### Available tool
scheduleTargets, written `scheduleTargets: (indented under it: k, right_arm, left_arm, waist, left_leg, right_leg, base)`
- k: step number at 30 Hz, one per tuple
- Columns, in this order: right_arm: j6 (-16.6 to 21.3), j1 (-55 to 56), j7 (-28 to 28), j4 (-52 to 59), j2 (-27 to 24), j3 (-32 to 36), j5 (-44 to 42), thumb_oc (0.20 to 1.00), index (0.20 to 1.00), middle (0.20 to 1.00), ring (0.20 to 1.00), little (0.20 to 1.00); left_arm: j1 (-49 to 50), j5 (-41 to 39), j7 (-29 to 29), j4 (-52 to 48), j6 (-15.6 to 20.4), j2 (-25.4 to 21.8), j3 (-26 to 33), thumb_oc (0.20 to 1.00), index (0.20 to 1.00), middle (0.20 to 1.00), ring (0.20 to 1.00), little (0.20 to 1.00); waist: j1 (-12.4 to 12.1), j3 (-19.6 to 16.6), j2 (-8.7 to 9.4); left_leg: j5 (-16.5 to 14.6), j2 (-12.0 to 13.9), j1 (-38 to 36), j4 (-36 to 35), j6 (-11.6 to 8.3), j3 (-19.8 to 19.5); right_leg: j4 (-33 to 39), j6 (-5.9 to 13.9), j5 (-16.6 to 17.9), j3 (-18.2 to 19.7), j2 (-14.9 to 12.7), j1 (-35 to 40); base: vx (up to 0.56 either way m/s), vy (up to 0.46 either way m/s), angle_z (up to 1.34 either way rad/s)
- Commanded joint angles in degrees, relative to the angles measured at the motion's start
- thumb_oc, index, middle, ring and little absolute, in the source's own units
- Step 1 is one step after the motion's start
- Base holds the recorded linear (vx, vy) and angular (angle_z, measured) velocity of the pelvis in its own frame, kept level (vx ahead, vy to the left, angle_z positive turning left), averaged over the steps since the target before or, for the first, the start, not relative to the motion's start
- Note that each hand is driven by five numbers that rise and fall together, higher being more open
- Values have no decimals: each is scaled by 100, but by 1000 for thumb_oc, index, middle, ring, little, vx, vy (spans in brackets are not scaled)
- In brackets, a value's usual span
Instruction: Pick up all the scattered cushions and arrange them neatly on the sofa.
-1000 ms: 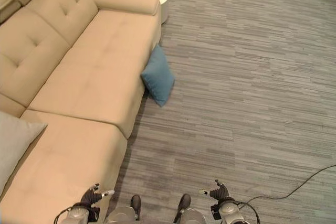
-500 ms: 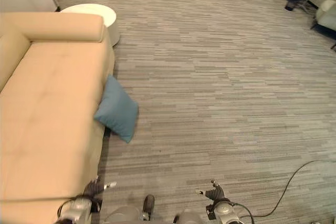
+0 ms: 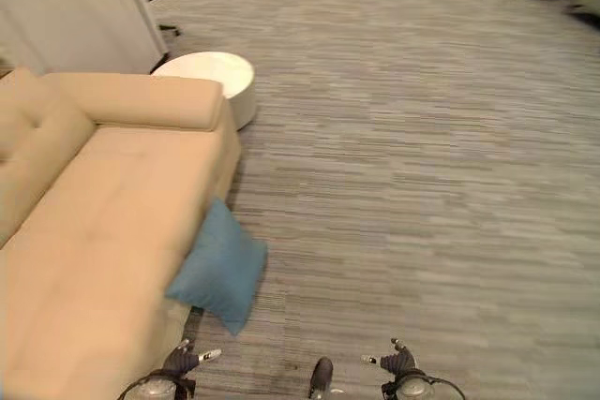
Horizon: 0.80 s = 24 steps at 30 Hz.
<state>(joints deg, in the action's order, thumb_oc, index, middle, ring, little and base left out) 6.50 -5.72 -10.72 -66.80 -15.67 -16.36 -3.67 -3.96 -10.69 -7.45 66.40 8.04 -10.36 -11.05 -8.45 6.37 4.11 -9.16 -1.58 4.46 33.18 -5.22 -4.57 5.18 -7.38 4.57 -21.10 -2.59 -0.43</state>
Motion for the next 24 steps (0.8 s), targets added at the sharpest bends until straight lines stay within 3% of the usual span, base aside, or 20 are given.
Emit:
scheduleTargets:
  k: [1,4,5,6,7,8,9,13,16,17,18,19,20,23,24]
  right_arm:
    - [183,-156,-104,42,-100,172,-177,1000,1000,1000,1000,1000]
    - [199,-93,-110,129,-123,211,-199,1000,1000,1000,1000,1000]
    - [199,-93,-110,129,-123,211,-199,1000,1000,1000,1000,1000]
    - [182,-85,-92,107,-107,239,-169,1000,1000,1000,1000,1000]
    - [192,-89,-104,120,-85,228,-135,1000,1000,1000,1000,1000]
    - [192,-89,-104,120,-85,228,-135,1000,1000,1000,1000,1000]
    - [195,-108,-90,199,-81,207,-73,1000,1000,1000,1000,1000]
    - [211,-143,-62,224,-38,235,-16,1000,1000,1000,1000,1000]
    - [211,-228,-28,270,1,160,63,1000,1000,1000,1000,1000]
    - [222,-274,-30,279,24,140,44,1000,1000,1000,1000,1000]
    - [226,-337,-30,266,48,69,17,1000,1000,1000,1000,1000]
    - [226,-339,-30,265,48,69,17,1000,1000,1000,1000,1000]
    - [234,-358,-36,305,43,71,-55,1000,1000,1000,1000,1000]
    - [226,-415,-51,305,49,67,-214,1000,1000,1000,1000,1000]
    - [198,-412,-38,248,42,75,-220,1000,1000,1000,1000,1000]
  left_arm:
    - [-296,-165,-44,-108,104,-196,-253,1000,1000,1000,1000,1000]
    - [-257,-27,-10,-139,69,-194,-316,1000,1000,1000,1000,1000]
    - [-257,-27,-10,-139,69,-194,-316,1000,1000,1000,1000,1000]
    - [-225,53,9,-127,46,-184,-287,1000,1000,1000,1000,1000]
    - [-202,51,20,-93,66,-211,-295,1000,1000,1000,1000,1000]
    - [-202,51,20,-93,66,-211,-295,1000,1000,1000,1000,1000]
    - [-137,73,30,-140,75,-220,-279,1000,1000,1000,1000,1000]
    - [-47,56,38,-58,75,-260,-180,1000,1000,1000,1000,1000]
    - [-28,28,45,-98,87,-314,-157,1000,1000,1000,1000,1000]
    - [-61,4,40,-100,87,-346,-166,1000,1000,1000,1000,1000]
    - [-154,7,8,-54,115,-375,-291,1000,1000,1000,1000,1000]
    - [-155,7,8,-54,115,-375,-291,1000,1000,1000,1000,1000]
    - [-224,-33,-12,-41,121,-371,-337,1000,1000,1000,1000,1000]
    - [-319,-69,-36,14,142,-373,-392,1000,1000,1000,1000,1000]
    - [-354,-77,-46,84,136,-367,-366,1000,1000,1000,1000,1000]
  waist:
    - [27,352,122]
    - [101,279,104]
    - [103,275,106]
    - [43,263,75]
    - [67,246,90]
    - [67,246,90]
    - [19,201,79]
    - [-70,109,56]
    - [-121,209,-18]
    - [-66,275,-53]
    - [91,227,-57]
    - [95,214,-58]
    - [172,162,-64]
    - [301,67,-90]
    - [304,66,-68]
  left_leg:
    - [833,96,90,-1402,113,184]
    - [841,129,281,-2250,239,975]
    - [845,127,284,-2254,239,973]
    - [845,-39,185,-2399,284,934]
    - [867,11,86,-2533,262,1024]
    - [867,11,86,-2533,262,1024]
    - [832,-143,-41,-2702,316,715]
    - [764,-199,-278,-2929,448,556]
    - [728,-236,-490,-3008,632,367]
    - [756,-236,-529,-3015,683,233]
    - [765,-272,-603,-3066,666,-203]
    - [774,-269,-587,-3069,665,-207]
    - [797,-288,-573,-3084,626,-448]
    - [794,-264,-570,-3150,540,-864]
    - [765,-274,-579,-3146,512,-961]
  right_leg:
    - [-262,1283,-247,-18,-364,313]
    - [-241,1325,-378,-348,-299,405]
    - [-242,1325,-379,-350,-301,401]
    - [-383,1347,-467,-401,-259,417]
    - [-477,1347,-495,-499,-266,405]
    - [-477,1347,-495,-499,-266,405]
    - [-620,1362,-515,-505,-295,360]
    - [-1057,1460,-526,-631,-433,366]
    - [-2096,1679,-229,-551,-758,26]
    - [-2507,1751,-117,-274,-738,-160]
    - [-2228,1639,-310,815,-392,-342]
    - [-2213,1638,-296,810,-389,-350]
    - [-1864,1600,-362,1317,-283,-385]
    - [-1217,1578,-334,2091,-256,-409]
    - [-1064,1595,-304,2116,-269,-401]
  base:
    - [73,-73,51]
    - [103,-74,37]
    - [138,-33,69]
    - [125,-23,69]
    - [124,-23,39]
    - [90,35,22]
    - [114,43,23]
    - [102,70,17]
    - [57,97,19]
    - [80,-27,60]
    - [73,-53,70]
    - [113,-109,116]
    - [80,-78,139]
    - [118,-115,112]
    - [104,-129,95]
